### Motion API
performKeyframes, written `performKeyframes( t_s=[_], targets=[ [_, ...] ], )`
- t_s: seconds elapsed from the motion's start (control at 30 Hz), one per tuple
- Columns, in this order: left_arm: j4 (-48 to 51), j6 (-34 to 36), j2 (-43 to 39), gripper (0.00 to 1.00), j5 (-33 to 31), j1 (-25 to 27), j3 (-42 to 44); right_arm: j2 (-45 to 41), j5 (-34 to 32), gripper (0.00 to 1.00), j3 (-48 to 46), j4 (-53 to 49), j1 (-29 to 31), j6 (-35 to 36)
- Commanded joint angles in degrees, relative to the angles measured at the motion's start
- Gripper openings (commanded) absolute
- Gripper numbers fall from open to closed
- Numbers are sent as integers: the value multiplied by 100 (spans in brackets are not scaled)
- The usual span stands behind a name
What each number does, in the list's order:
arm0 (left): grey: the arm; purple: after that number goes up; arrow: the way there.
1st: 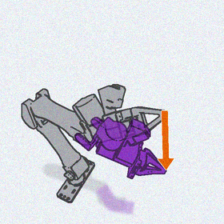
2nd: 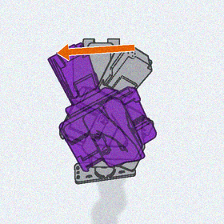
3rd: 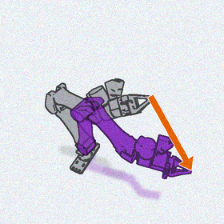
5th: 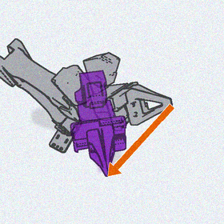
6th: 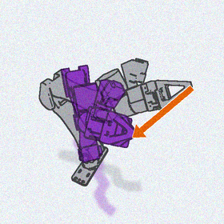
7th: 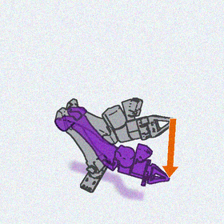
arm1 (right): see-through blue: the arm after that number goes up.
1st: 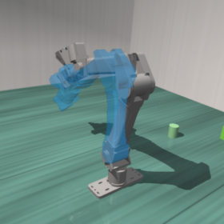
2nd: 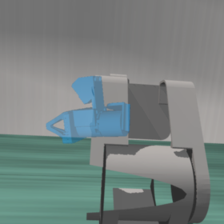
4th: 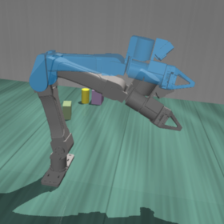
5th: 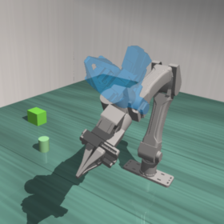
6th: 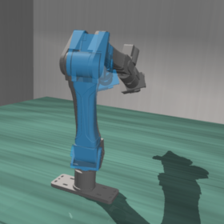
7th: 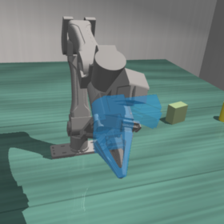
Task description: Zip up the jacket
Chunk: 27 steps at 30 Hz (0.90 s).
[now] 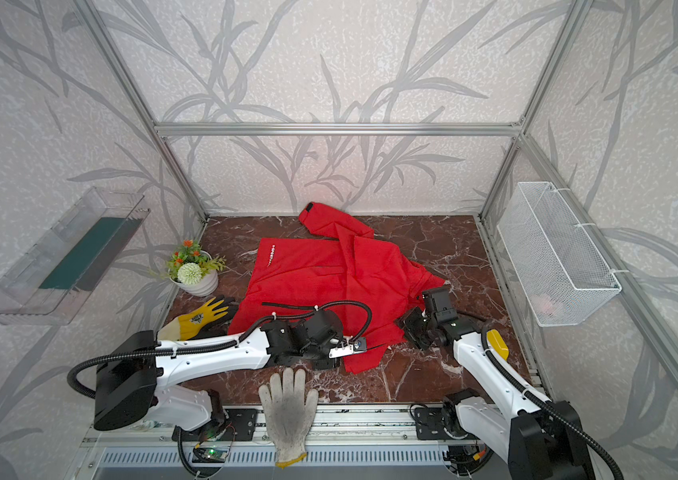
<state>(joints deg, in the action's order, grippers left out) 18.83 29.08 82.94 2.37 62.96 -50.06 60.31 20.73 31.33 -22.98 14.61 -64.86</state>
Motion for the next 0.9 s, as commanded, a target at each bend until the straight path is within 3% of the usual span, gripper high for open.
performKeyframes(
  t_s=[0.0,0.3,0.57,0.7,0.87],
  targets=[
    [80,242,-77,0,-174,43,98,68,184,52,120,-108,-11,-39],
    [211,200,-32,0,-378,55,-25,-209,350,54,99,-374,-11,-216],
    [178,142,-36,0,-386,67,-39,-821,-194,56,142,-1037,-46,-321],
    [151,149,-44,0,-413,65,-21,-650,-4,56,75,-657,-46,-442],
    [229,81,-17,0,-484,63,-65,-453,361,55,-276,573,-46,-947]
  ],
)
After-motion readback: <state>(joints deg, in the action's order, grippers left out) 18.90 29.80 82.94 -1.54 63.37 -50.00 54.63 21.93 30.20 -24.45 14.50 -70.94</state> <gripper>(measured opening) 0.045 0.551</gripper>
